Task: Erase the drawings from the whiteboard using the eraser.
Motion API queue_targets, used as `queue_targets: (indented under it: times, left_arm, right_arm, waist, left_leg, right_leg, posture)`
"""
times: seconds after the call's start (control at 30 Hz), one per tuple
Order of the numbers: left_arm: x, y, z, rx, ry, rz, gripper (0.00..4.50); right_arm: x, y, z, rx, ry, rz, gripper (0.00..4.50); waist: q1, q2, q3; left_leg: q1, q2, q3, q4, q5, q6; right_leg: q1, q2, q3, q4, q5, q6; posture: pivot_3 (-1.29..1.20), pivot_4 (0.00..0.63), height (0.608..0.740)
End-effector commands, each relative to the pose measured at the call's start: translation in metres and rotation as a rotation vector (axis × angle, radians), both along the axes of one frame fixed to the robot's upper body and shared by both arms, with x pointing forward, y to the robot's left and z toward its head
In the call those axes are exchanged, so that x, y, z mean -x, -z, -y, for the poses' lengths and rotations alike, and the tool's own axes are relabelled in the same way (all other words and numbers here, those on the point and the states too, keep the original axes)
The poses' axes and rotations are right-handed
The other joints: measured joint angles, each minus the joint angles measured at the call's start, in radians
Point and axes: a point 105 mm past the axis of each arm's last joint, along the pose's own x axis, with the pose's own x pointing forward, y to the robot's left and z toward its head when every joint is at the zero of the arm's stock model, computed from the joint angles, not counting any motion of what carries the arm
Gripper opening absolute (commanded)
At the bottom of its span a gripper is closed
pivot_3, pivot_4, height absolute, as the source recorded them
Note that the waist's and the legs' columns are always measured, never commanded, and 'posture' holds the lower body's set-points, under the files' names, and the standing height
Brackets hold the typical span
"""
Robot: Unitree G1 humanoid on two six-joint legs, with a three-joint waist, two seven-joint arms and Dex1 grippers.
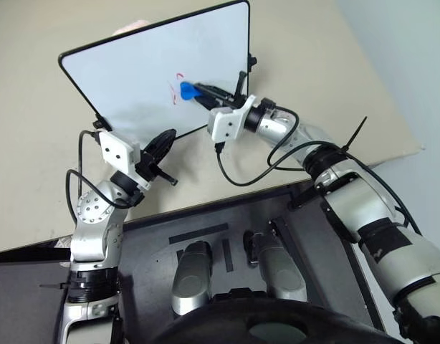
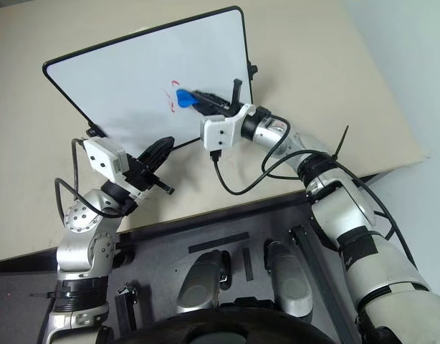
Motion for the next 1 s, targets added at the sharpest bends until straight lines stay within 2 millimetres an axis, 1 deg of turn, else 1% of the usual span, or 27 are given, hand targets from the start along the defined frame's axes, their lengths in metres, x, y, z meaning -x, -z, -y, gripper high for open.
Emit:
queue_targets:
  times: [0.03, 0.17, 0.37, 0.47, 0.53, 0.7, 0.8, 0.9, 0.93, 1.0]
  left_arm:
    - [0.003, -0.012, -0.003, -0.010, -0.009, 0.050, 0.00]
    - [0.003, -0.012, -0.004, -0.011, -0.012, 0.049, 0.00]
    - [0.003, -0.011, -0.003, -0.011, -0.011, 0.047, 0.00]
    - [0.003, -0.011, -0.003, -0.011, -0.007, 0.047, 0.00]
    - [0.003, -0.011, -0.002, -0.010, -0.005, 0.047, 0.00]
    - [0.003, -0.011, -0.001, -0.009, -0.001, 0.046, 0.00]
    - [0.002, -0.011, -0.001, -0.009, -0.001, 0.045, 0.00]
    - [0.001, -0.011, 0.000, -0.009, -0.001, 0.045, 0.00]
    - [0.001, -0.011, 0.000, -0.008, -0.002, 0.045, 0.00]
    - [0.001, -0.011, -0.001, -0.009, -0.004, 0.044, 0.00]
  right_arm:
    - [0.003, 0.003, -0.004, 0.032, -0.019, 0.000, 0.23]
    - [-0.005, -0.018, 0.002, -0.028, 0.020, 0.059, 0.23]
    - [-0.010, -0.066, 0.010, -0.166, 0.044, 0.194, 0.23]
    - [-0.009, -0.072, 0.009, -0.185, 0.043, 0.222, 0.23]
    - [-0.007, -0.063, 0.004, -0.162, 0.029, 0.199, 0.23]
    - [0.003, -0.019, -0.013, -0.049, -0.019, 0.061, 0.23]
    - [0.007, 0.001, -0.018, 0.002, -0.029, 0.006, 0.23]
    - [0.009, 0.009, -0.019, 0.016, -0.032, -0.017, 0.23]
    - [0.009, 0.008, -0.018, 0.015, -0.032, -0.015, 0.23]
    - [0.005, 0.001, -0.015, -0.005, -0.016, 0.008, 0.23]
  waist:
    - [0.000, 0.000, 0.000]
    - [0.002, 0.000, 0.000]
    - [0.002, 0.000, 0.000]
    - [0.002, 0.000, 0.000]
    - [0.002, 0.000, 0.000]
    - [-0.001, 0.000, 0.000]
    - [0.001, 0.000, 0.000]
    - [0.003, 0.000, 0.000]
    - [0.003, 0.000, 0.000]
    - [0.003, 0.000, 0.000]
  left_leg:
    - [0.000, 0.000, 0.000, 0.000, 0.000, 0.000]
    - [0.000, 0.000, 0.000, 0.000, 0.000, 0.000]
    - [-0.001, 0.000, 0.000, 0.000, 0.000, 0.000]
    - [-0.001, 0.000, 0.000, 0.000, 0.000, 0.000]
    - [-0.001, 0.000, 0.000, 0.000, 0.000, 0.000]
    - [-0.001, 0.000, 0.000, 0.000, -0.001, 0.000]
    - [-0.001, 0.000, 0.000, 0.000, -0.001, 0.000]
    - [-0.001, 0.000, 0.000, 0.001, -0.001, 0.000]
    - [-0.001, 0.000, 0.000, 0.001, -0.001, 0.000]
    - [-0.001, 0.000, 0.000, 0.001, -0.001, 0.000]
  right_leg:
    - [0.000, 0.000, 0.000, 0.000, 0.000, 0.000]
    - [0.000, 0.000, 0.000, 0.000, 0.000, 0.000]
    - [-0.001, 0.000, 0.000, 0.000, 0.000, -0.001]
    - [-0.001, 0.000, 0.000, 0.000, 0.000, -0.001]
    - [-0.001, 0.000, 0.000, 0.001, 0.000, -0.001]
    - [-0.002, 0.000, 0.000, 0.000, 0.000, -0.001]
    - [-0.002, 0.000, 0.000, 0.000, 0.000, -0.001]
    - [-0.002, 0.000, 0.000, 0.000, 0.000, -0.001]
    - [-0.001, 0.000, 0.000, 0.000, 0.000, -0.001]
    - [-0.001, 0.000, 0.000, 0.000, 0.000, -0.001]
  posture:
    - [0.00, 0.150, 0.740]
    - [0.00, 0.150, 0.740]
    - [0.00, 0.150, 0.740]
    - [0.00, 0.150, 0.740]
    - [0.00, 0.150, 0.740]
    - [0.00, 0.150, 0.740]
    - [0.00, 0.150, 0.740]
    - [0.00, 0.150, 0.740]
    - [0.00, 0.150, 0.740]
    - [0.00, 0.150, 0.740]
